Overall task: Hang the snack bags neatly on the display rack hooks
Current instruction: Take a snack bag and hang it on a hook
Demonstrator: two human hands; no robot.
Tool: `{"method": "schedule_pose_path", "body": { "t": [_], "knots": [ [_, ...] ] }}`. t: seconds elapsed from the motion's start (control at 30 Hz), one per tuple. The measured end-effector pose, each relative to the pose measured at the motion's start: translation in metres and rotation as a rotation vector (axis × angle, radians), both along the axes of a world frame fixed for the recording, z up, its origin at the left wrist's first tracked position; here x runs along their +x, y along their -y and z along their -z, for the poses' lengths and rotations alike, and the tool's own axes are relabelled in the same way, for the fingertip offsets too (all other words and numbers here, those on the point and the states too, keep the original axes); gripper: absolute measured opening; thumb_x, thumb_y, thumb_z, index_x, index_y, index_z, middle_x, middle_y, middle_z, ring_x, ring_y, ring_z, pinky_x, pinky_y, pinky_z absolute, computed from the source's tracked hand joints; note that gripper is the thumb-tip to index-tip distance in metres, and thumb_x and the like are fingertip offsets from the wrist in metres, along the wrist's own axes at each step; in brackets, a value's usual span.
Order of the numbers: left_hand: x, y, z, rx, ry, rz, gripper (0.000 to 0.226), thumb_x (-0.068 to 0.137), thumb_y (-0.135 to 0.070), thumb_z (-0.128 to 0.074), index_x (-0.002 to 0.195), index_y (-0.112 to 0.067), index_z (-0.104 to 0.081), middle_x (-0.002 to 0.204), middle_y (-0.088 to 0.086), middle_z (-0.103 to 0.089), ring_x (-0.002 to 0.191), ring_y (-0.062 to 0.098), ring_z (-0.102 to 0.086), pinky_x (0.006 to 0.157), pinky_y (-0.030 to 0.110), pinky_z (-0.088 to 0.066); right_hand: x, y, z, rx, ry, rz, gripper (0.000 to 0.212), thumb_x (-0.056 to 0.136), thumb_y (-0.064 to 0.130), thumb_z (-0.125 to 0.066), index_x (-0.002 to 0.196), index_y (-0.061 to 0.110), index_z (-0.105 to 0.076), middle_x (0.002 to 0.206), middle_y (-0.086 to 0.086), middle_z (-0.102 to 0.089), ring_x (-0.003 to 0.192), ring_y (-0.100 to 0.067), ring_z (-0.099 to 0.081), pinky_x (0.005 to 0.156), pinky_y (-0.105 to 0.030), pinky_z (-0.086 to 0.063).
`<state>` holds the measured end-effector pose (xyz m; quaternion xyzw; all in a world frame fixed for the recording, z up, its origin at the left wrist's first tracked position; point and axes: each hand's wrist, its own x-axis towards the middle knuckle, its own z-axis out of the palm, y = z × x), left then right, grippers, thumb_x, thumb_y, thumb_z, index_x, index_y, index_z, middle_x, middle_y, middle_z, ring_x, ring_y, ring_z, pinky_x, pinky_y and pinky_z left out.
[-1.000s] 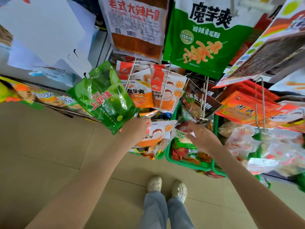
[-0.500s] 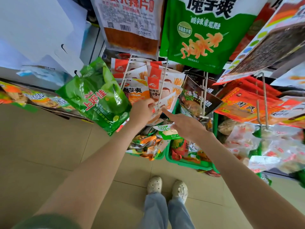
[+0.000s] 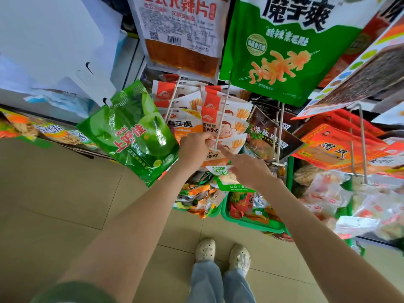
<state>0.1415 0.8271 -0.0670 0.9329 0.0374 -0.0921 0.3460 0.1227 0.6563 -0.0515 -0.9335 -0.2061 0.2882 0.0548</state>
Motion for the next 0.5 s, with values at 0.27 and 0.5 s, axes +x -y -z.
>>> {"method": "schedule_pose_path", "body": {
  "t": [0.27, 0.5],
  "knots": [
    [0.030, 0.000, 0.001, 0.059, 0.003, -0.004, 0.018, 0.094, -0.020, -0.052, 0.098, -0.018, -0.069, 0.097, -0.002, -0.071, 0.084, 0.016, -0.063, 0.078, 0.028, -0.045, 0.015, -0.010, 0.009, -0.036, -0.049, 0.049, 0.078, 0.097, 0.024, -0.045, 0.143, 0.039, 0.016, 0.072, -0.002, -0.049, 0.057, -0.019, -0.052, 0.046, -0.032, -0.042],
    [0.028, -0.002, 0.003, 0.026, -0.066, 0.045, 0.016, 0.092, -0.022, -0.055, 0.098, -0.015, -0.068, 0.100, 0.002, -0.070, 0.092, 0.020, -0.062, 0.085, 0.035, -0.046, 0.020, -0.006, 0.006, 0.045, -0.085, 0.140, 0.086, 0.096, 0.019, -0.047, 0.138, 0.046, 0.023, 0.066, -0.001, -0.047, 0.052, -0.019, -0.051, 0.045, -0.031, -0.041]
  ]
}}
